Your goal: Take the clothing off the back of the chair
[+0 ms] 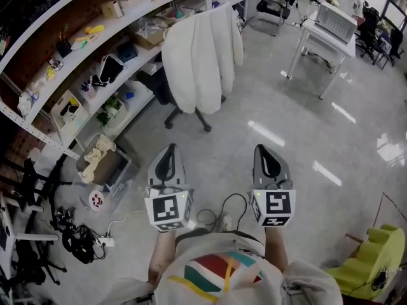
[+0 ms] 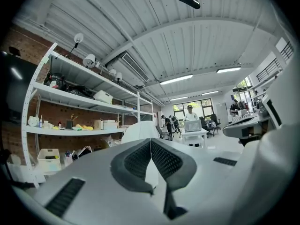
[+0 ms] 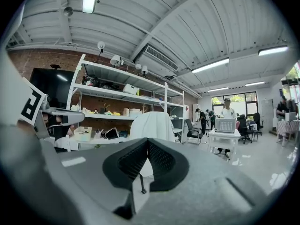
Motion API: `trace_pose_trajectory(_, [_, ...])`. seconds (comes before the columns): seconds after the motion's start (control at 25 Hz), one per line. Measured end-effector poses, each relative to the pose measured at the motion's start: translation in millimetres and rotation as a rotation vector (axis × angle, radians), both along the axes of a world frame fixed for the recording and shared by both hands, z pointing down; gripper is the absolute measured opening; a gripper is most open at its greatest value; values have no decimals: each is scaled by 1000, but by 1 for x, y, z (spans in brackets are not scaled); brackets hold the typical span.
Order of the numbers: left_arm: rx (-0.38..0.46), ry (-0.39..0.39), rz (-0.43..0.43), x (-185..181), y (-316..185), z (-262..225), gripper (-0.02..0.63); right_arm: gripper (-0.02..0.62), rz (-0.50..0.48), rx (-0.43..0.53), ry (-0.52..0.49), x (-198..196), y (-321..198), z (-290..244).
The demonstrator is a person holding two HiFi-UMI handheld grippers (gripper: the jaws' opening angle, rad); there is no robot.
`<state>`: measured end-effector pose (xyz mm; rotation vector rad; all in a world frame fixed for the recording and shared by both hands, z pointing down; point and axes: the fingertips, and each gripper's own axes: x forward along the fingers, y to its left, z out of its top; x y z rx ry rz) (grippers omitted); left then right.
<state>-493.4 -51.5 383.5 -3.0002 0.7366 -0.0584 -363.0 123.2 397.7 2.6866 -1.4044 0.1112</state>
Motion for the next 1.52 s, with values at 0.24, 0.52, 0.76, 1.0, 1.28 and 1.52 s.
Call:
trace_pose_trajectory(0.24, [2,16,-5,26,27,-5,14,5,-8,-14,-19,32,26,8])
trace_pose_trajectory(0.52, [24,42,27,72,17,-7,14,5,48,12,-29,70,38,16])
trace_pose_trajectory(0.76, [45,79,63,136,5,-7,14,5,80,49,-12,120,38,16])
trace_pose_trajectory(1.0, [10,129,82,231,-18,12,14,5,46,107,16,208,18,9])
trace_pose_trajectory(1.28, [25,121,36,346,-59,-13,14,5,-13,69,107,337,-30,-32])
trace_pose_trajectory(1.52, [20,113,-19,415,-87,-30,14,5,-94,60,95,411,-72,-43])
